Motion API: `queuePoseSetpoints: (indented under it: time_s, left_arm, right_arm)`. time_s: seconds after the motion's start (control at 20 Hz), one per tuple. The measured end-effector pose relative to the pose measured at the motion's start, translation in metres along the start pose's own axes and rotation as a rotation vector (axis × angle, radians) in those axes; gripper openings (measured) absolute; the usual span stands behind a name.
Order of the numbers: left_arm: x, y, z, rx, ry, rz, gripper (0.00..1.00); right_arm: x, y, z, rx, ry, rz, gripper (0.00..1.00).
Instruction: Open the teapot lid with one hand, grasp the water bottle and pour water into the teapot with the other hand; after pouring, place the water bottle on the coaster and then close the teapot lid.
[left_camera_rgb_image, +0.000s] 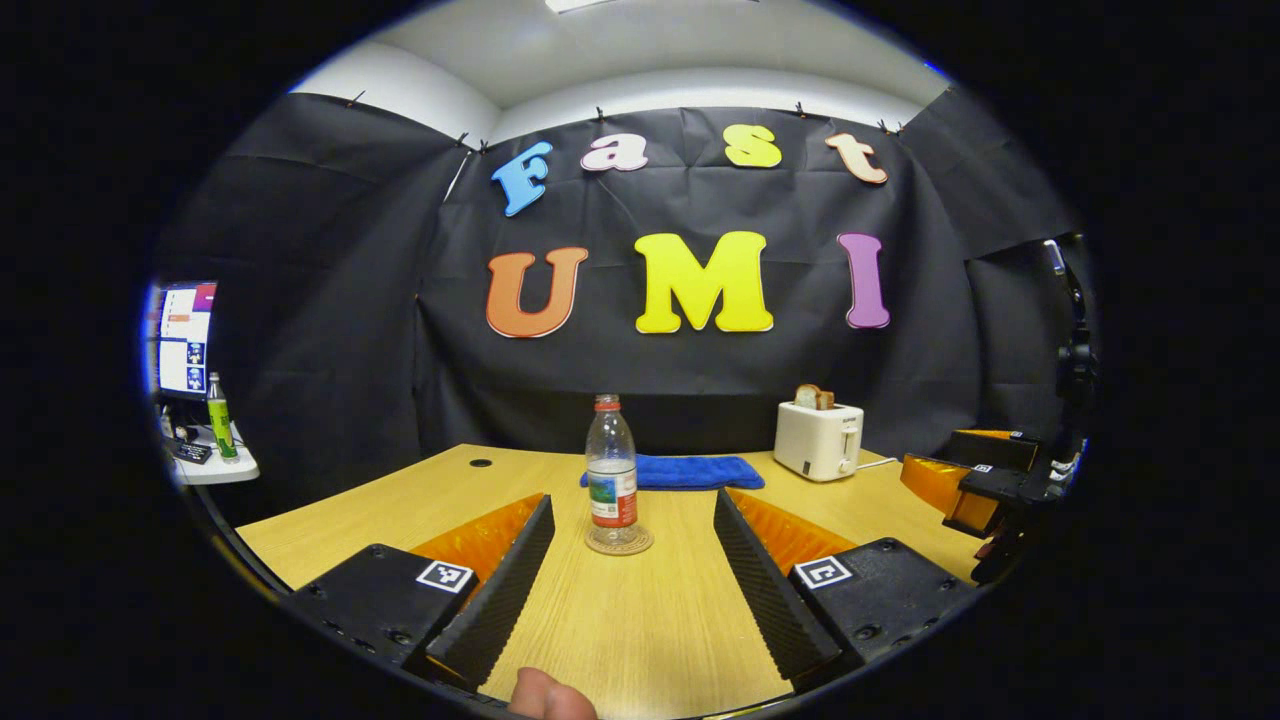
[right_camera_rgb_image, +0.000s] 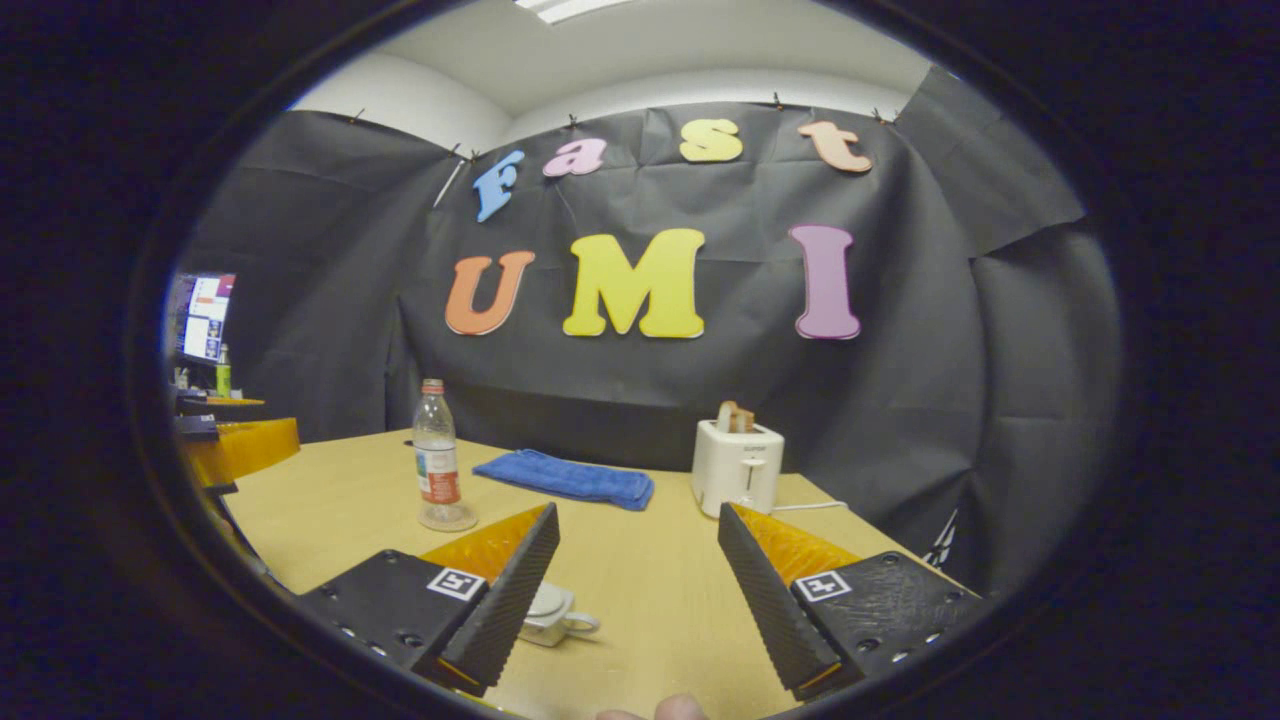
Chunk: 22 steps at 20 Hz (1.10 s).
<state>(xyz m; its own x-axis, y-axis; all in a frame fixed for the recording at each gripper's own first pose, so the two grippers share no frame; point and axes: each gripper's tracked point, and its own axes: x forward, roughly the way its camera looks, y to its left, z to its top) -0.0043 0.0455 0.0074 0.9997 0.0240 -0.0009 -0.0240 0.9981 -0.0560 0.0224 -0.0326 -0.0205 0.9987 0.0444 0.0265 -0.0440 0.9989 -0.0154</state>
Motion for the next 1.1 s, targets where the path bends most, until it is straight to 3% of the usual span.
queuePoseSetpoints:
  time_s: [0.3,0.55,0.75,0.9,1.1]
  left_arm:
    - [-0.005,-0.027,0.023,-0.014,-0.048,-0.016,1.00]
    - [-0.018,-0.013,0.031,0.056,-0.041,0.051,1.00]
    - [-0.018,-0.020,0.028,0.095,-0.030,0.009,1.00]
    - [-0.018,-0.006,0.027,0.057,-0.011,0.033,0.95]
    - [-0.015,0.006,0.025,0.023,0.002,0.044,0.99]
  right_arm:
    - [-0.056,-0.031,0.035,-0.014,-0.060,-0.112,0.96]
    - [-0.077,0.005,0.041,0.053,-0.071,-0.071,0.96]
    - [-0.065,0.032,0.021,0.032,-0.012,-0.040,0.98]
    - [-0.058,0.037,0.021,0.031,0.013,-0.055,0.95]
    - [-0.048,0.049,0.017,0.046,0.030,-0.056,0.95]
